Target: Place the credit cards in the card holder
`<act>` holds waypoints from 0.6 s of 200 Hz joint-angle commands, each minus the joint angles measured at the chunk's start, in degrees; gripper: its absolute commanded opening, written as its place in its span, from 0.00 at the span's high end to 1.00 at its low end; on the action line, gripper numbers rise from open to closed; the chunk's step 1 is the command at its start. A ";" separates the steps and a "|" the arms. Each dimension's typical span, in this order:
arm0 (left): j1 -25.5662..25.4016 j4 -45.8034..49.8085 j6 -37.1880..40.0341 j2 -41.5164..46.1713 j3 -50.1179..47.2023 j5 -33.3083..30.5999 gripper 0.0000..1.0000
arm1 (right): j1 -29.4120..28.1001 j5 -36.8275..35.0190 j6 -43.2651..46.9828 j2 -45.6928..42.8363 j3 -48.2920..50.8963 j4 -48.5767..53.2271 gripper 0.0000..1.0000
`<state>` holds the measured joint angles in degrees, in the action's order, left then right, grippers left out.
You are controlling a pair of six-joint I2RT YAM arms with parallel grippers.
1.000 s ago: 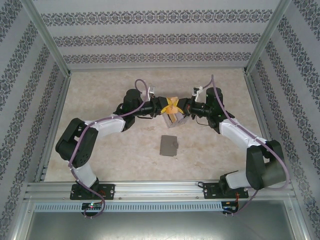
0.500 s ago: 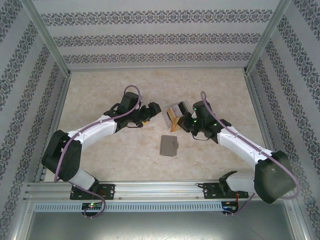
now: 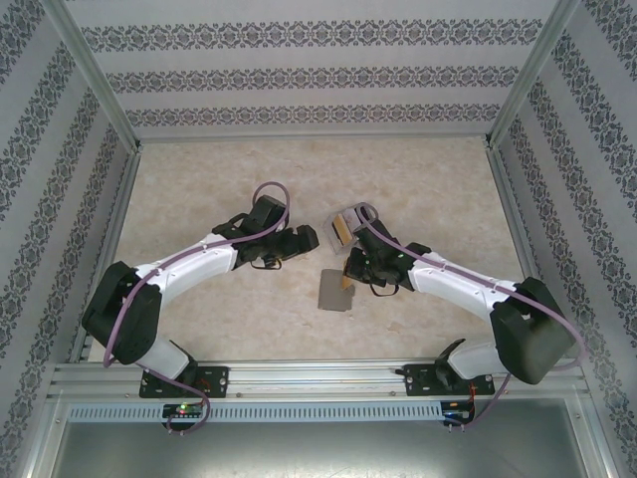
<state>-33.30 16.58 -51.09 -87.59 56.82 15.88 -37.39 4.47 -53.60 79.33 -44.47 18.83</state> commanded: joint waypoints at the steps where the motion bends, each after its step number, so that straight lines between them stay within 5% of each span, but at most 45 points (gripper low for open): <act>1: -1.30 2.83 1.78 -0.52 1.92 -1.48 0.10 | -0.48 -2.84 1.68 0.52 -0.93 1.75 0.98; 120: -11.08 20.91 9.51 -13.00 19.10 -10.88 0.09 | 6.79 -0.49 2.43 -9.07 10.96 1.03 0.97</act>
<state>-41.65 29.17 -44.71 -97.51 72.42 8.97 -32.32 2.57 -52.23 71.50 -36.05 20.78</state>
